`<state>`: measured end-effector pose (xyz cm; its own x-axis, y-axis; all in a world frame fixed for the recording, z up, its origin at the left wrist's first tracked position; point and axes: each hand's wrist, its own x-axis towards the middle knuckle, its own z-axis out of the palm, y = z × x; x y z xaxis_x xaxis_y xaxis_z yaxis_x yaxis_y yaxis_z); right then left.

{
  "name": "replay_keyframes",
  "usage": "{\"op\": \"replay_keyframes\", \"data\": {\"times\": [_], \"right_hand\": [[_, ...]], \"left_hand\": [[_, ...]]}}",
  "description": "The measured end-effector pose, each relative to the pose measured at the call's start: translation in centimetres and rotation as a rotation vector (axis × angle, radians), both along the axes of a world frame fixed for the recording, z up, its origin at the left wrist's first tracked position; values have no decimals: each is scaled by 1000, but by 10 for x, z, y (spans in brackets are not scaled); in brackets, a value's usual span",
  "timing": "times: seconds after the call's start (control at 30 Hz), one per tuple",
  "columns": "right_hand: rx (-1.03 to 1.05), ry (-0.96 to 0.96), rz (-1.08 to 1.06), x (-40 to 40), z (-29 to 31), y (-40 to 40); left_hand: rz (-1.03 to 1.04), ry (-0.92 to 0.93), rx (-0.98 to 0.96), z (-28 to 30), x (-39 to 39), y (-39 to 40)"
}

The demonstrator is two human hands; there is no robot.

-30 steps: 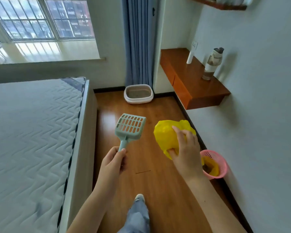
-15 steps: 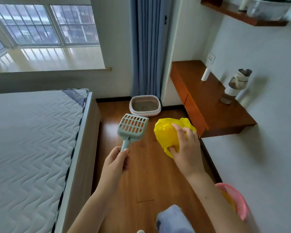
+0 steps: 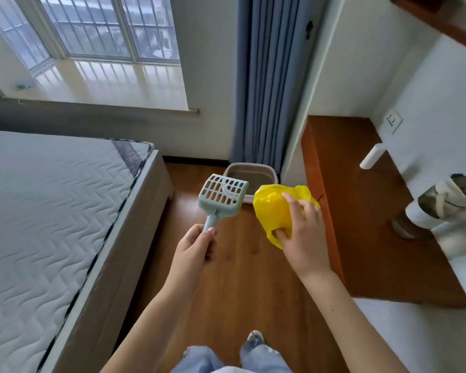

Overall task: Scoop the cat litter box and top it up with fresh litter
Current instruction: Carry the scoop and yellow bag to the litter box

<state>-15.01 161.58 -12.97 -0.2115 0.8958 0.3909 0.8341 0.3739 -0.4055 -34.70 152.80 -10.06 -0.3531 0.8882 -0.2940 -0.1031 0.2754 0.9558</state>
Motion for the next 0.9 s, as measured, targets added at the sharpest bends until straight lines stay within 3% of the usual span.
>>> {"op": "replay_keyframes", "data": {"times": [0.4,0.9], "right_hand": [[-69,-15,103,-2,-18,167],[-80,-55,-37,-84,-22,401]], "left_hand": [[140,-17,-52,-4,9,149],[-13,1,-18,-18,-104,407]]}}
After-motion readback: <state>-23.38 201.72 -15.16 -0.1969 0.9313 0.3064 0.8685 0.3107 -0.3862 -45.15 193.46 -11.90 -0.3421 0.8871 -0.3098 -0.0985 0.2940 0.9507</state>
